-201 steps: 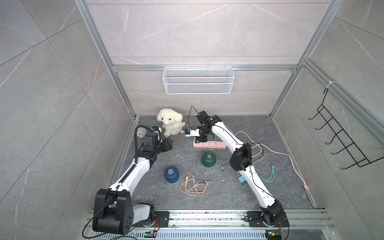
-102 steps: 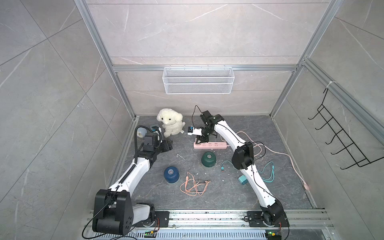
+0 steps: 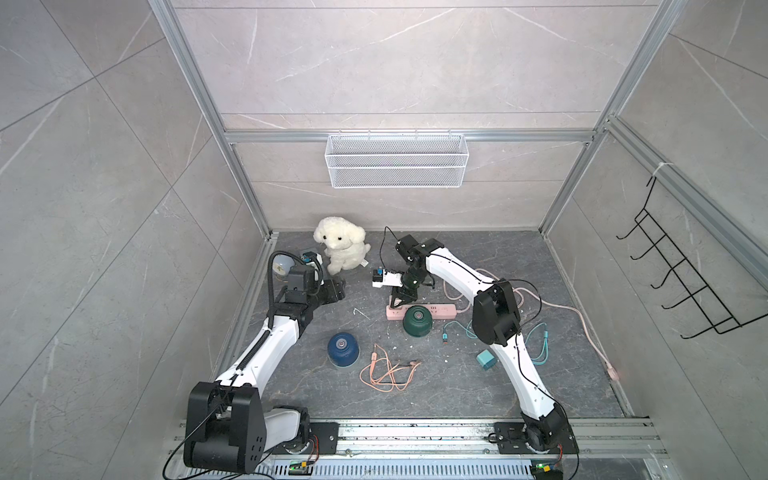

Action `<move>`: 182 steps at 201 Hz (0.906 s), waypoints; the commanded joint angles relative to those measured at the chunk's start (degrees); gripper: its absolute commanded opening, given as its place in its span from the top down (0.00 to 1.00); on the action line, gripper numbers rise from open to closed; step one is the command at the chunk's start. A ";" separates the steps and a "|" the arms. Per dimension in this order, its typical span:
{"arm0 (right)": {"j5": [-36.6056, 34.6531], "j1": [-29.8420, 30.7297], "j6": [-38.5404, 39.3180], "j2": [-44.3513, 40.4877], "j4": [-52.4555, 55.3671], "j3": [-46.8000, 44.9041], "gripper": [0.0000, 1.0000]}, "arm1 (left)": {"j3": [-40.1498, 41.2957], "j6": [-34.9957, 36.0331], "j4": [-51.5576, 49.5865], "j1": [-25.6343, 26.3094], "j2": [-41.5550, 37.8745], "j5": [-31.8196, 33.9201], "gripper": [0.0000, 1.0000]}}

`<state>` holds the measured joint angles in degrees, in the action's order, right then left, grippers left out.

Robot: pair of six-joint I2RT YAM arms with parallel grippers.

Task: Charge the cordless meat grinders
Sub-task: Move the socket to the center of the board, then insert the plug into the socket.

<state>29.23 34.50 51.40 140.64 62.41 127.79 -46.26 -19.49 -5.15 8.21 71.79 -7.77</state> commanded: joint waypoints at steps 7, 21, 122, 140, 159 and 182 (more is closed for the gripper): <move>-5.18 0.37 -1.59 -4.33 -10.57 -6.88 0.72 | -1.24 0.35 0.28 -0.39 -0.18 -0.71 0.25; -5.07 0.34 -1.05 -5.84 -11.77 -7.82 0.69 | -1.20 0.46 0.41 -0.39 -0.06 -0.51 0.25; -3.72 0.43 1.83 -7.05 -2.89 -2.89 0.46 | -0.72 -0.08 1.25 -0.39 0.50 -1.12 0.25; -3.96 0.48 2.22 -6.77 -1.14 -1.95 0.47 | -0.59 -0.09 1.21 -0.39 0.38 -1.10 0.25; -4.00 0.43 2.12 -6.65 -0.08 -1.34 0.51 | -0.35 -0.15 1.28 -0.39 0.02 -1.11 0.25; -5.58 0.48 2.08 -5.16 1.86 0.38 0.56 | 0.13 -0.11 1.28 -0.39 -0.46 -0.83 0.25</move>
<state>24.80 35.07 52.69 136.03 59.61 125.49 -46.24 -19.51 -5.06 8.21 72.05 -8.08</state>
